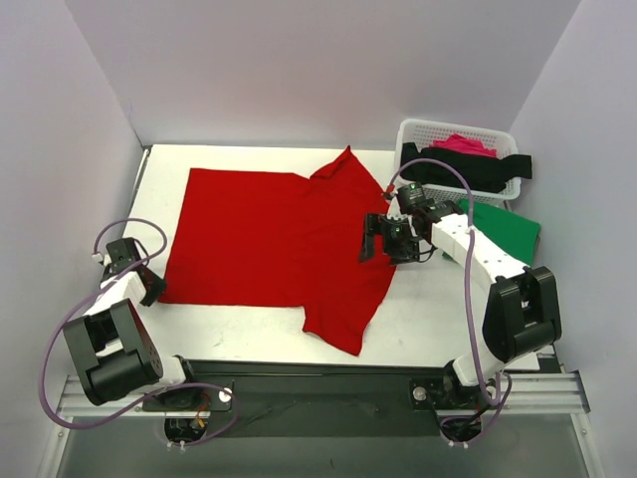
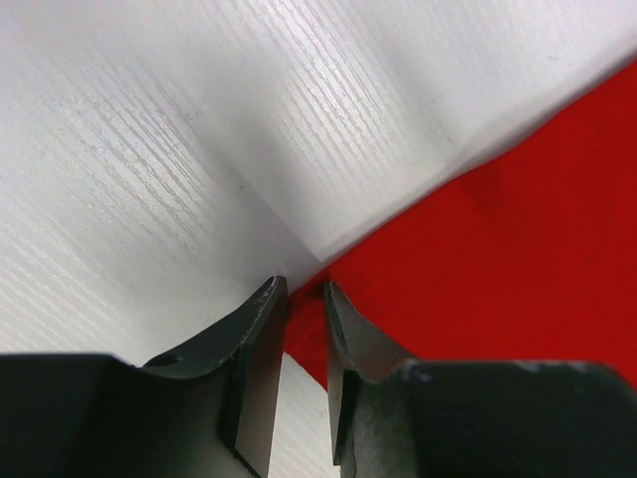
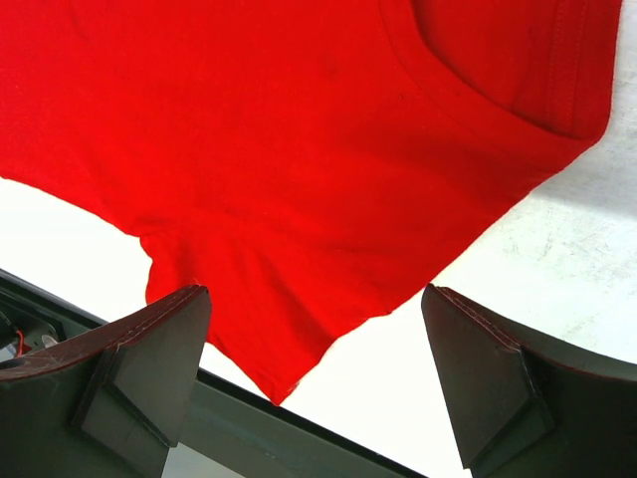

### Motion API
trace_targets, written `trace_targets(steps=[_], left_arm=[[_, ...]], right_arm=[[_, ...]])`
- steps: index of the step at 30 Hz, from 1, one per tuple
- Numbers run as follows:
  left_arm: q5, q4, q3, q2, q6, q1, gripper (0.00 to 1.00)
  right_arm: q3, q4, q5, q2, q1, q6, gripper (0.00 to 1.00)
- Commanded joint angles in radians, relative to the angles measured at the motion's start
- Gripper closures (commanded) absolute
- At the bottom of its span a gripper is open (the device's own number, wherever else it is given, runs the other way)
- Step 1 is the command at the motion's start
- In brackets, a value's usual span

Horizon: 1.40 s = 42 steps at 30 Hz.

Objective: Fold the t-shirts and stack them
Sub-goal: Flatten out the tshirt, then grap the side of the flattened tshirt closest away from the robot with both arms

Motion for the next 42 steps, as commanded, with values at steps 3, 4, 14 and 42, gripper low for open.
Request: trace_targets(steps=[3,4,14,42], left_arm=[[0.053,-0.023,-0.021,-0.015,0.006,-0.011,0.74],[0.064,-0.018,-0.024,-0.016,0.006,-0.011,0.78],[0.118,-0.043,-0.024,-0.056,0.030,-0.019,1.00],[-0.022,-0.222,0.082,-0.136,0.041,-0.091,1.00]], right_arm=[[-0.010,-0.029,-0.010,-0.018,-0.010,-0.010,0.09],[-0.012,-0.029,-0.011,-0.018,-0.012,-0.011,0.09],[-0.009,-0.038,-0.010,-0.021,-0.015,-0.017,0.09],[-0.300,-0.182,0.052,-0.214,0.241,0.033,0.30]])
